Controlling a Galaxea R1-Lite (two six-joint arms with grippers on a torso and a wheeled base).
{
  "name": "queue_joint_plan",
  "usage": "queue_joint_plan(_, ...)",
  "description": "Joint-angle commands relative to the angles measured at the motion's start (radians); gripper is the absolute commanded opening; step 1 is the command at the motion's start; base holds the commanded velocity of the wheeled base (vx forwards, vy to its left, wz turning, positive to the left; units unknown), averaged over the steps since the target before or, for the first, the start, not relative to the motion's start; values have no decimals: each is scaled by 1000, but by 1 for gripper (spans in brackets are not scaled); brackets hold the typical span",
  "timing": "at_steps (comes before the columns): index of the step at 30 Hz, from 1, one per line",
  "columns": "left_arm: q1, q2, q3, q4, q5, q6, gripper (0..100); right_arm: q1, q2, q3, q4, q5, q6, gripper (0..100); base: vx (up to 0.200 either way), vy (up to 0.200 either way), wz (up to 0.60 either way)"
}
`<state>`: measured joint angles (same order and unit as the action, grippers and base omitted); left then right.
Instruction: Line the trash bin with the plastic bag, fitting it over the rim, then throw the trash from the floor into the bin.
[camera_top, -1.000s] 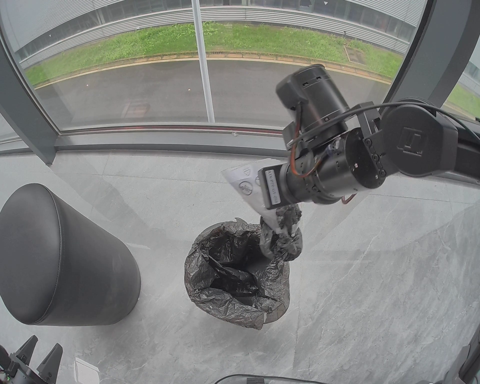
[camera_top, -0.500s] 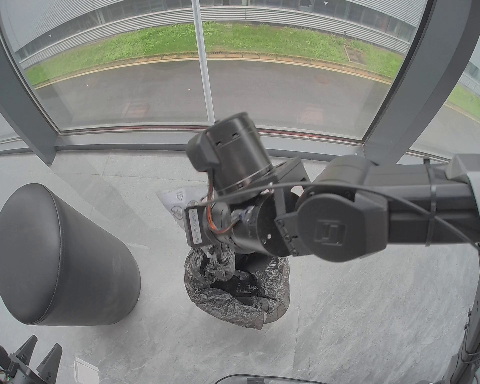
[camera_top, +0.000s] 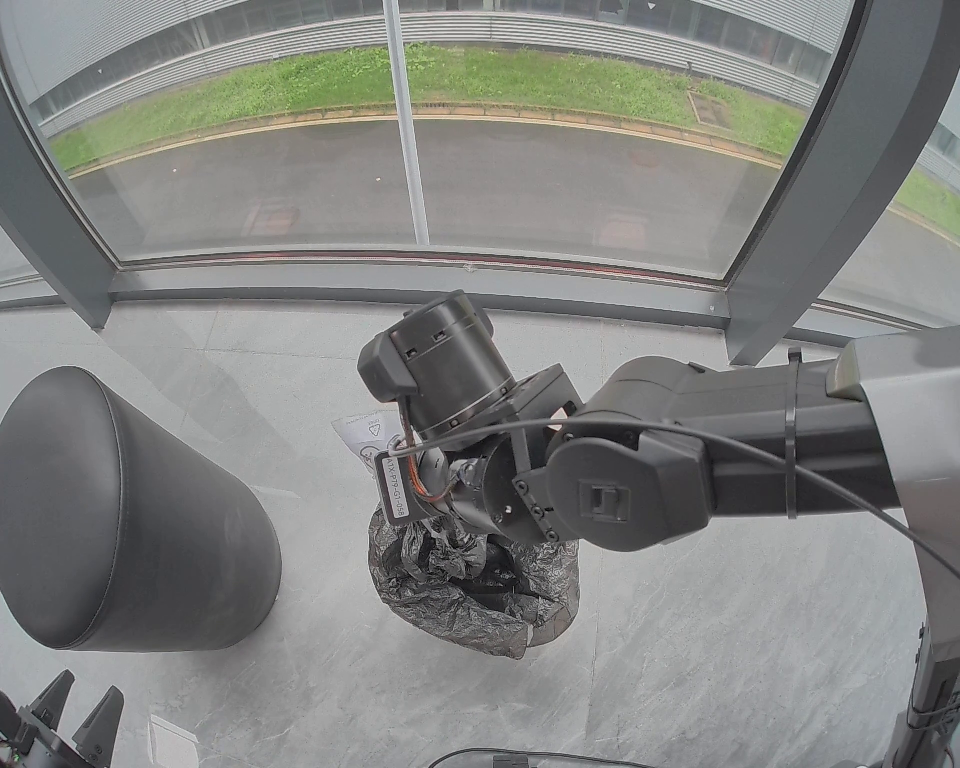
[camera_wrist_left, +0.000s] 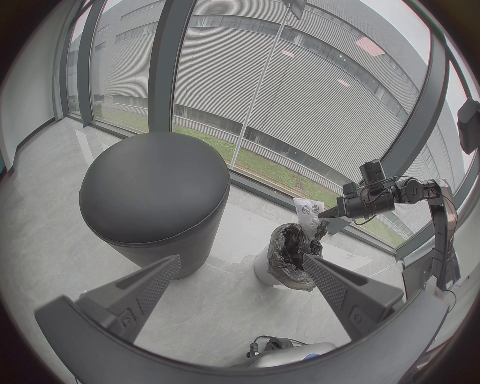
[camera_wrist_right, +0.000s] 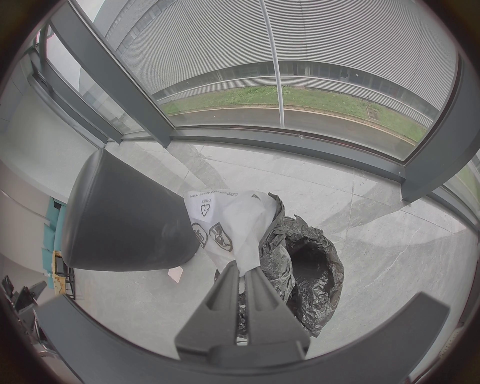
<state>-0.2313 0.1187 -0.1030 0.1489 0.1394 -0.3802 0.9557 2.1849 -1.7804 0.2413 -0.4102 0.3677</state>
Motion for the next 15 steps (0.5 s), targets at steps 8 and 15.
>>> queue_joint_plan(8, 0, 1, 0, 0, 0, 0, 100, -5, 41, 1, 0, -2, -7, 100, 0, 0, 0)
queue_joint_plan(15, 0, 1, 0, 0, 0, 0, 100, -12, 41, -1, -2, -4, -3, 100, 0, 0, 0)
